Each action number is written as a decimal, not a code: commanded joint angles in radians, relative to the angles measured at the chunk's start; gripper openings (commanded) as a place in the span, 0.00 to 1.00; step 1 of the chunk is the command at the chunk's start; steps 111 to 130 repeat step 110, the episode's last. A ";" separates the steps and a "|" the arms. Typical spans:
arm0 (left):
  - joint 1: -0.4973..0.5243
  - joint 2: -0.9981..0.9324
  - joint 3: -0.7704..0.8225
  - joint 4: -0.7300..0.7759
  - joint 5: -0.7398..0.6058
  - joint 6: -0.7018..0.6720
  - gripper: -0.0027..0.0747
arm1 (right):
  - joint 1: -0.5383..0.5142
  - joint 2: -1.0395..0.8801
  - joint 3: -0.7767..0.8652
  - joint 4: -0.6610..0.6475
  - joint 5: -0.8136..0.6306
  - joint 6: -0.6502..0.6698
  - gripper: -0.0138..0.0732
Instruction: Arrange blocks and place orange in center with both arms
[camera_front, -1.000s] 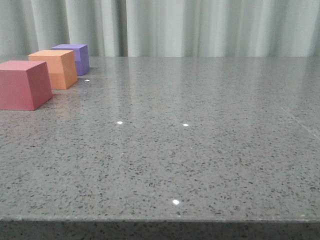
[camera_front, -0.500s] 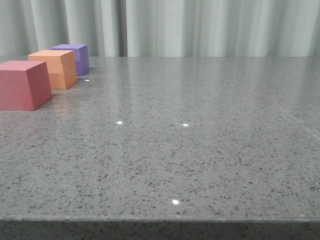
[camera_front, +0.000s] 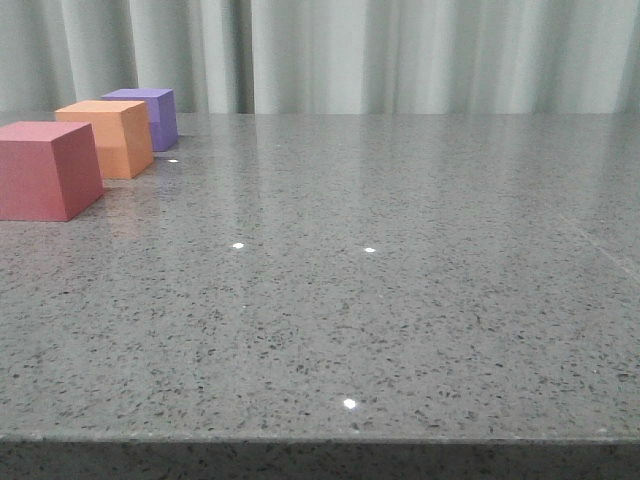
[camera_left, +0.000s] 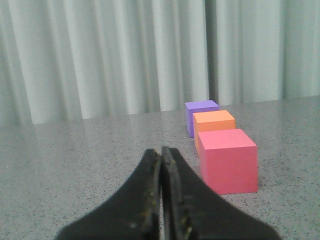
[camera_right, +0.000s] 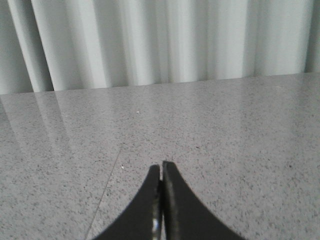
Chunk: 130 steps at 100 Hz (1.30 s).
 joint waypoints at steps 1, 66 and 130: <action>0.003 -0.029 0.043 -0.001 -0.074 -0.009 0.01 | -0.010 -0.037 0.024 0.005 -0.113 -0.013 0.08; 0.003 -0.029 0.043 -0.001 -0.074 -0.009 0.01 | -0.008 -0.035 0.122 0.007 -0.257 -0.012 0.08; 0.003 -0.029 0.043 -0.001 -0.074 -0.009 0.01 | -0.008 -0.035 0.122 0.007 -0.247 -0.012 0.08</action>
